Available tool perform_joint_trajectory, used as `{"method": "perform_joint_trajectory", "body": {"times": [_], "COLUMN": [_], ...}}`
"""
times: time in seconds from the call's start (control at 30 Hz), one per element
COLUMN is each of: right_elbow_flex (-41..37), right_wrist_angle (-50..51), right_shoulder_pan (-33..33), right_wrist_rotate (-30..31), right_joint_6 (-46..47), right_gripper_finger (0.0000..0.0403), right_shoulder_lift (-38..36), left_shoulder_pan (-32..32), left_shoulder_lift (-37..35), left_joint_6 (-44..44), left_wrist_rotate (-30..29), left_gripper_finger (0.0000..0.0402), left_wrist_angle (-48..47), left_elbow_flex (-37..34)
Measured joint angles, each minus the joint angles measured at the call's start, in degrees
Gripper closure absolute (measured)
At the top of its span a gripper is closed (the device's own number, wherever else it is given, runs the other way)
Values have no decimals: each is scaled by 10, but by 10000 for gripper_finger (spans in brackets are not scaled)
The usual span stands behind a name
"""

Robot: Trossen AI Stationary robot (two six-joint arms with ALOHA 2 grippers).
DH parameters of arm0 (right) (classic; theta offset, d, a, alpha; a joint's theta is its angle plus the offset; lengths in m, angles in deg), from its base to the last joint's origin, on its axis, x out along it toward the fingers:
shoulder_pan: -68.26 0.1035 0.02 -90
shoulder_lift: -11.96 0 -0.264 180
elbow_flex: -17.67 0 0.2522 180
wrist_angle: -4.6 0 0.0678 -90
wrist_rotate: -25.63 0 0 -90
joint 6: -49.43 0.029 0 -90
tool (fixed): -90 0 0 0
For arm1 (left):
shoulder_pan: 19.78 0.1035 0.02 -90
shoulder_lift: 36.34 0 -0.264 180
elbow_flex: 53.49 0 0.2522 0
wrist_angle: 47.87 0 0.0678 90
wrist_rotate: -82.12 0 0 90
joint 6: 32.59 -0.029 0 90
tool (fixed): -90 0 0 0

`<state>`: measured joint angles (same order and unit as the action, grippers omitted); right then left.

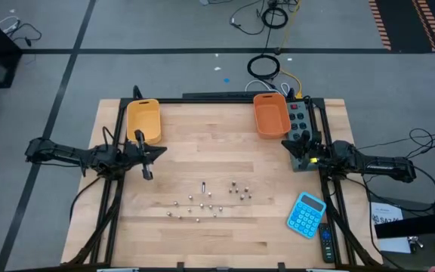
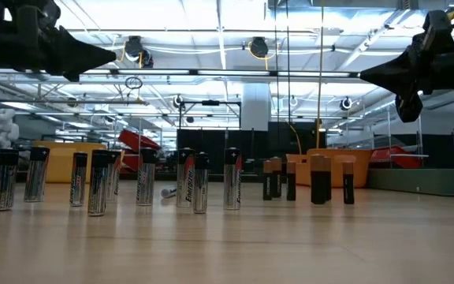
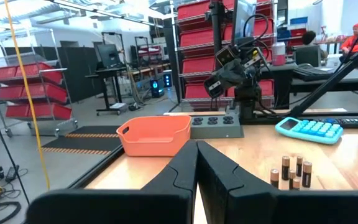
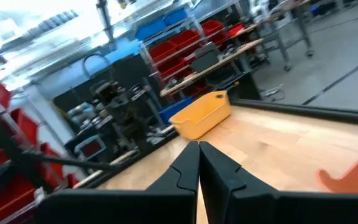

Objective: Sort batteries
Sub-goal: Put the silver battery into the yellow bin

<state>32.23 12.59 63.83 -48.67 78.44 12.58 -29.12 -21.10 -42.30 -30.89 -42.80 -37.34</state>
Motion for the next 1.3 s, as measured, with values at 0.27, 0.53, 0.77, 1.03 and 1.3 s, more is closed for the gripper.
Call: {"method": "perform_joint_trajectory", "body": {"times": [0.27,0.53,0.77,1.03,1.3], "right_elbow_flex": [0,3,4,4,4], "right_wrist_angle": [5,-68,-142,-135,-137], "right_shoulder_pan": [0,12,22,24,42], "right_wrist_rotate": [4,-33,-36,-43,-72], "right_joint_6": [30,-18,-47,131,165], "right_gripper_finger": [399,399,399,374,391], "right_shoulder_lift": [17,91,139,182,231], "left_shoulder_pan": [0,0,0,0,0], "left_shoulder_lift": [0,0,0,0,0], "left_joint_6": [72,90,125,225,301], "left_wrist_rotate": [-47,-51,-64,-89,-110], "left_gripper_finger": [382,382,382,382,382], "left_wrist_angle": [-4,-9,-18,-32,-15], "left_elbow_flex": [0,0,0,0,0]}}
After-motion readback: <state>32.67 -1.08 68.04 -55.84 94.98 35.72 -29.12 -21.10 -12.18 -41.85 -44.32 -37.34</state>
